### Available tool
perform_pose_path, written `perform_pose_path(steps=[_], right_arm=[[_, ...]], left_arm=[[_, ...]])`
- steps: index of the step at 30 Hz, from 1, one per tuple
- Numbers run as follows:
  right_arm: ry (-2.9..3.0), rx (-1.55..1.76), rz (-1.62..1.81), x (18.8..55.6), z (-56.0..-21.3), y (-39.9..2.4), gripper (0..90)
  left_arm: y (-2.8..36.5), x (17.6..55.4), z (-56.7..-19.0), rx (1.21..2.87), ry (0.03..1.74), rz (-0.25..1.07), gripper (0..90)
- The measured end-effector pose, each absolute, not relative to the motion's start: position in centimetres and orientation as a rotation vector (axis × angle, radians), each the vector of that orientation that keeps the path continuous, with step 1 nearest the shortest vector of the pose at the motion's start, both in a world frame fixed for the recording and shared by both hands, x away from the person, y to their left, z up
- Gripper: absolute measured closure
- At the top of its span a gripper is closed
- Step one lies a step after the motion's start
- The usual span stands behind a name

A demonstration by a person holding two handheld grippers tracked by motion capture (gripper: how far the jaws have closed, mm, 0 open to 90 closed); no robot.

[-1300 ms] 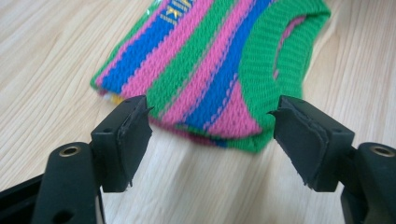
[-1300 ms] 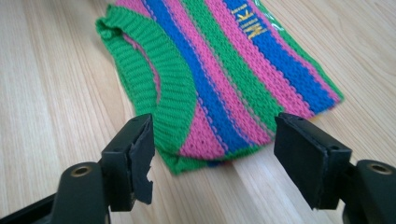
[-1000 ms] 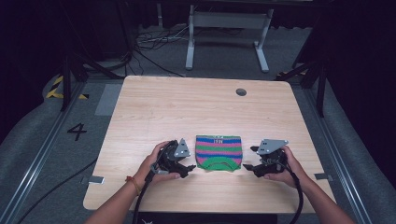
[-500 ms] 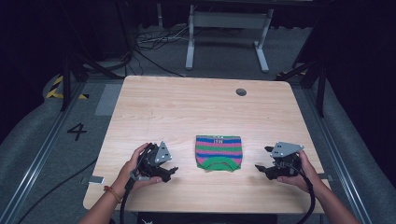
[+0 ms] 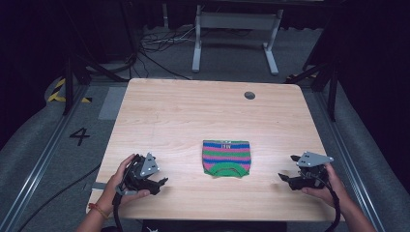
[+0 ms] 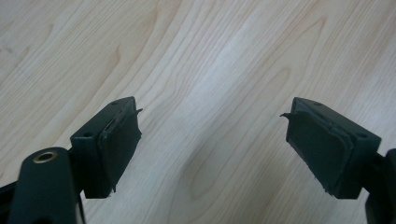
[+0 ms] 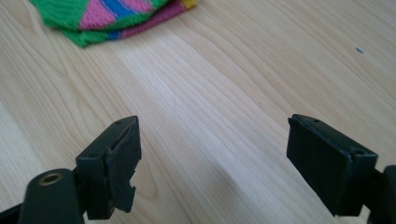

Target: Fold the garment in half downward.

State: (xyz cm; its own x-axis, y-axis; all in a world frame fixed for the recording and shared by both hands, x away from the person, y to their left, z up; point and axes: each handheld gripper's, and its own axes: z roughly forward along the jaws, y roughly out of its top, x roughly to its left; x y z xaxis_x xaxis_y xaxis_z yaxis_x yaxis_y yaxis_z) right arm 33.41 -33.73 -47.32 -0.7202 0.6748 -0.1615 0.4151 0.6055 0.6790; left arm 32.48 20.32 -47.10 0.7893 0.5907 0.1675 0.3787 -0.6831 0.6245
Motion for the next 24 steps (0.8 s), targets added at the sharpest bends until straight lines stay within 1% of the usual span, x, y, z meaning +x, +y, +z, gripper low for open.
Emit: perform_pose_path(steps=[7,12,15,19,24], right_arm=[[2.414,0.935,0.855,32.7,-48.2,-35.9,18.7],[2.386,1.007,0.873,32.0,-48.9,-37.8,18.8],[2.358,1.055,0.899,31.6,-49.3,-38.8,18.8],[2.324,1.121,0.941,31.1,-49.9,-39.9,18.6],[2.283,1.200,0.988,30.6,-50.5,-41.0,17.1]], left_arm=[[23.1,32.0,-48.0,2.356,0.797,0.487,17.7],[25.1,31.7,-48.4,2.306,0.837,0.424,17.7],[26.0,31.5,-48.7,2.268,0.904,0.415,16.9],[26.7,31.4,-48.9,2.246,0.928,0.395,16.9],[26.9,31.4,-49.3,2.258,0.937,0.359,16.8]])
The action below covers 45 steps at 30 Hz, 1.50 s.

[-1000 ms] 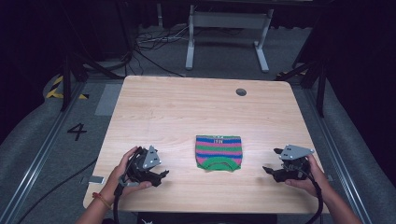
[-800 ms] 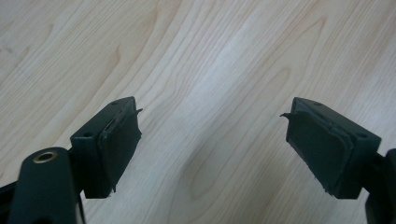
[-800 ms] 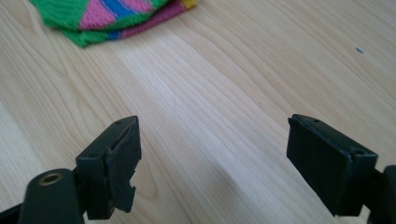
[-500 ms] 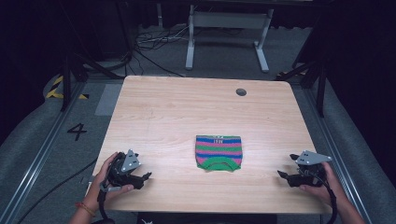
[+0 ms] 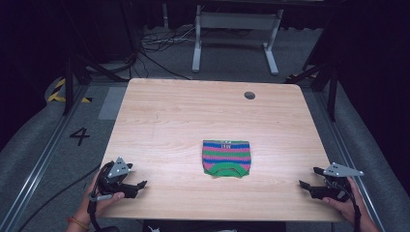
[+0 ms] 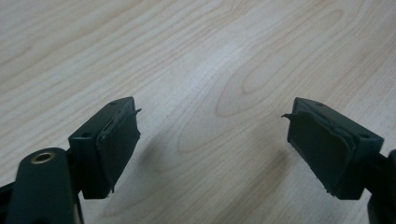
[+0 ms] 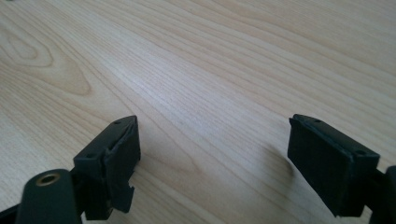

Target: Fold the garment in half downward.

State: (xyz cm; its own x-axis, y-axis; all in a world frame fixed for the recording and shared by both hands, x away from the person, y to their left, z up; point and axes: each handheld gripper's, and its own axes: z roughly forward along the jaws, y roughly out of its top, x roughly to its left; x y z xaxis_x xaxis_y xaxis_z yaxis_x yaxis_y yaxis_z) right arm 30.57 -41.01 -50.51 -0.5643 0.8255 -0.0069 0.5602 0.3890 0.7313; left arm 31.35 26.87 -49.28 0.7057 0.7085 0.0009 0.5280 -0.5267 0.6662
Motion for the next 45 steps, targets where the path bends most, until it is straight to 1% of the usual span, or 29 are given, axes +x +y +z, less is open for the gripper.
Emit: perform_pose_path(steps=[3,7,17,38,45], right_arm=[[2.289,1.244,0.994,30.55,-50.57,-41.44,16.0],[2.294,1.239,0.997,30.56,-50.58,-41.50,15.8],[2.294,1.238,0.997,30.55,-50.59,-41.50,15.8],[2.293,1.240,0.996,30.56,-50.59,-41.49,15.5],[2.292,1.241,0.994,30.56,-50.59,-41.49,15.2]], left_arm=[[27.10,31.42,-49.85,2.229,0.963,0.321,16.0],[27.06,31.43,-49.84,2.238,0.959,0.331,14.9],[27.02,31.18,-49.87,2.222,0.989,0.337,14.8],[26.99,31.18,-49.88,2.222,0.994,0.338,14.7],[26.85,31.27,-49.90,2.223,1.005,0.342,12.2]])
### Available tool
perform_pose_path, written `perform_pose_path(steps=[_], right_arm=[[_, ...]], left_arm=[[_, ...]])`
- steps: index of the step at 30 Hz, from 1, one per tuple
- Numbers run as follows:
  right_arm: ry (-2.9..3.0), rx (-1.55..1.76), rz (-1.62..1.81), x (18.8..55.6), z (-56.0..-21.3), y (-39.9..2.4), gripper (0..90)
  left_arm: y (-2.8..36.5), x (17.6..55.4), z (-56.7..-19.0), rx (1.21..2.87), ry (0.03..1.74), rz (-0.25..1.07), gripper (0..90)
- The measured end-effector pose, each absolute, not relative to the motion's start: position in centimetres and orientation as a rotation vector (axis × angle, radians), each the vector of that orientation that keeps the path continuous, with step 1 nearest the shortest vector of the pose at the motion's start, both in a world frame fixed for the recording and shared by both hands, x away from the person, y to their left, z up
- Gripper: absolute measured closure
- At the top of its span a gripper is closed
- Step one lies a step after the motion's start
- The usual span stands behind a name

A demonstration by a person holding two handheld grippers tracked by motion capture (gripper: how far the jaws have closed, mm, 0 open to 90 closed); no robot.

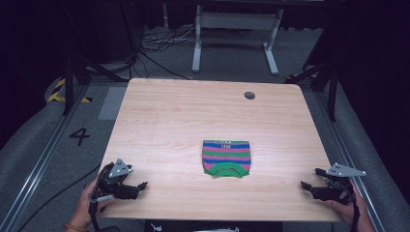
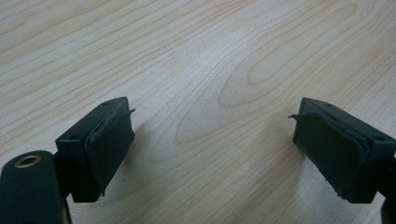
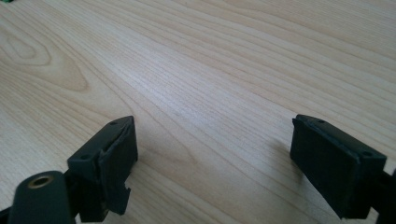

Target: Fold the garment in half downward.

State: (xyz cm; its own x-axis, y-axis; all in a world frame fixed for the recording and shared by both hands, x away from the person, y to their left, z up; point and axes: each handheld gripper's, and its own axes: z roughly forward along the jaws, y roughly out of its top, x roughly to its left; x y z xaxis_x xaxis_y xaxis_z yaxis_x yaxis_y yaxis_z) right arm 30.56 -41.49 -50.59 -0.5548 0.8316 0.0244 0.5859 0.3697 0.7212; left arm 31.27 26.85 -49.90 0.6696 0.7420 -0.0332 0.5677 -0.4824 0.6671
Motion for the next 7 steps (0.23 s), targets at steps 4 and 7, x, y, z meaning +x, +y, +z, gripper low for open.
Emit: perform_pose_path(steps=[4,7], right_arm=[[2.287,1.246,0.992,30.57,-50.60,-41.48,15.1],[2.287,1.245,0.992,30.58,-50.60,-41.49,15.1]], left_arm=[[26.85,31.28,-49.90,2.222,1.009,0.343,11.7],[26.83,31.26,-49.90,2.221,1.013,0.343,11.7]])
